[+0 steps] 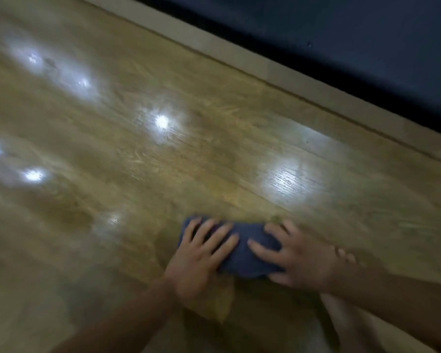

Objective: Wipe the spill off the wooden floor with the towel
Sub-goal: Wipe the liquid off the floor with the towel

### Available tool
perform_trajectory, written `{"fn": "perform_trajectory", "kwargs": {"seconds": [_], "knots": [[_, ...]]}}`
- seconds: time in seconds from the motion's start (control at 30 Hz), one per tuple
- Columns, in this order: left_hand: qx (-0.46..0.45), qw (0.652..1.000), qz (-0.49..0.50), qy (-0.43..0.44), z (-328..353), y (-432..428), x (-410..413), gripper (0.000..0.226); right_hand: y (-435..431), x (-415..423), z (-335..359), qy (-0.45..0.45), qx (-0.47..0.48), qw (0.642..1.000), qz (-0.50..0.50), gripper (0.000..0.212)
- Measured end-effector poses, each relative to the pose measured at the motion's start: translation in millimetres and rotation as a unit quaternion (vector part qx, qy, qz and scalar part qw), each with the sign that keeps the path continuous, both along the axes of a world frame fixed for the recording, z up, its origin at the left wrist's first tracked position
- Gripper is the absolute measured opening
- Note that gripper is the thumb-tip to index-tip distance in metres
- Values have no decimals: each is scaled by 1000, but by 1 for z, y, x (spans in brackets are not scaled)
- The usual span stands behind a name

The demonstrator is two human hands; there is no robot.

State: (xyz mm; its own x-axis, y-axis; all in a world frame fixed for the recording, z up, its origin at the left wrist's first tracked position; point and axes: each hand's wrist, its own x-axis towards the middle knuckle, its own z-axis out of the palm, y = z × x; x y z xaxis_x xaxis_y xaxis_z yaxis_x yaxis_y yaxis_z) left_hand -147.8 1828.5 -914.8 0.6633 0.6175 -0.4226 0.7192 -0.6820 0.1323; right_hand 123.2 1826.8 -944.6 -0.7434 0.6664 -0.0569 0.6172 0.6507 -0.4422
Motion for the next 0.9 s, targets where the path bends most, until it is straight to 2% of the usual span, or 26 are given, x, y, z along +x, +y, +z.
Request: {"fn": "perform_trajectory", "kwargs": {"seconds": [0.07, 0.17, 0.23, 0.3, 0.37, 0.47, 0.53, 0.6, 0.67, 0.73, 0.8, 0.9], "knots": [[-32, 998, -52, 26, 7, -10, -24, 63, -9, -12, 0, -10, -23, 999, 42, 74], [42, 992, -119, -9, -6, 67, -11, 65, 25, -4, 1, -28, -21, 998, -50, 75], [102, 992, -72, 16, -7, 134, 35, 74, 70, 22, 3, -38, 15, 983, -180, 75], [125, 990, -14, 63, 0, 190, 91, 76, 119, 44, 15, -85, 17, 949, -302, 73], [117, 990, 3, 77, 14, 228, 134, 76, 150, 54, 26, -141, -20, 920, -365, 73], [123, 991, 0, 57, 15, 220, 129, 76, 146, 33, 33, -141, -15, 906, -400, 72], [116, 993, -1, 3, 5, 164, 83, 72, 89, 8, 29, -111, -22, 913, -392, 74], [86, 994, 30, -59, -4, 69, 25, 73, 10, -23, 29, -55, -51, 949, -305, 79], [25, 998, 48, -21, 0, -33, -19, 76, -45, -40, 28, -54, -134, 980, -135, 81], [-45, 997, 59, 26, 9, -87, -32, 73, -56, -43, 25, -94, -179, 979, 2, 81], [-51, 998, 21, 23, 6, -67, -27, 79, -39, -38, 22, -118, -158, 980, 12, 81], [33, 999, -16, -19, -1, 24, -2, 92, -1, -17, 26, -94, -112, 984, -106, 82]]}}
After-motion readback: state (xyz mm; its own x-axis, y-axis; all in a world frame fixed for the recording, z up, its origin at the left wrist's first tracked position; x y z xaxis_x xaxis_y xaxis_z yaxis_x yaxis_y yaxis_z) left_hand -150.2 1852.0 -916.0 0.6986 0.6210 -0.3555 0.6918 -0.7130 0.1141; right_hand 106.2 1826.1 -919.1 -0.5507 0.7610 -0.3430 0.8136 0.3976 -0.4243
